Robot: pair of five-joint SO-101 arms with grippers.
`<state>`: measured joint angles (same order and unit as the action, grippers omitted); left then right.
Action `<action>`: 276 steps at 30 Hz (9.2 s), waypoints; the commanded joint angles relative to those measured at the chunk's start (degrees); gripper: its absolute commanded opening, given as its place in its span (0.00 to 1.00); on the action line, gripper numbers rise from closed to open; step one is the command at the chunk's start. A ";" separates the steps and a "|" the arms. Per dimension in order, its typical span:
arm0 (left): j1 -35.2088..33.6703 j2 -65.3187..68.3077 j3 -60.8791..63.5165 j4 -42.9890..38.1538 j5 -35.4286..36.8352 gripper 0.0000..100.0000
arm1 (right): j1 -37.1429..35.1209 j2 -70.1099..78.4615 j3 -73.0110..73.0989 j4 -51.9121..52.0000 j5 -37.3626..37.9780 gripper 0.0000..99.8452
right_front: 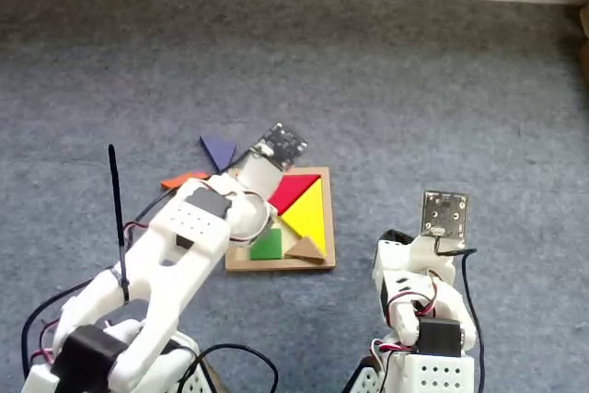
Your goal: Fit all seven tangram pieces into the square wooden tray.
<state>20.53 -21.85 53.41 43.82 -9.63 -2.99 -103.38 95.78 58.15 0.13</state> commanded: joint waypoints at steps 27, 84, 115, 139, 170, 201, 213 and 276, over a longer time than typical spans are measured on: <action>0.31 14.64 -11.56 5.71 14.51 0.13 | 0.75 0.22 6.29 -1.19 -0.18 0.00; 8.48 13.32 -15.34 10.46 12.48 0.13 | 0.75 0.22 6.29 -1.19 -0.18 0.00; -5.58 13.85 -11.12 5.45 1.58 0.13 | 0.75 0.22 6.29 -1.01 -0.18 0.00; -3.47 -4.70 -7.16 6.42 5.89 0.13 | 0.75 0.22 6.29 -1.10 -0.18 0.00; -25.01 11.03 -31.34 22.59 -17.23 0.24 | 0.75 0.22 6.29 -1.10 -0.18 0.00; -26.07 49.98 -53.41 28.84 -28.13 0.15 | 0.75 0.22 6.29 -1.19 -0.18 0.00; -26.15 43.38 -54.37 32.53 -27.78 0.02 | 0.75 0.22 6.29 -1.19 -0.18 0.00; -22.64 37.85 -36.35 24.70 -9.14 0.18 | 3.12 0.22 6.29 -1.19 -0.35 0.00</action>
<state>-3.03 14.64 17.89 68.53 -19.47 -0.44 -103.38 95.78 58.15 0.13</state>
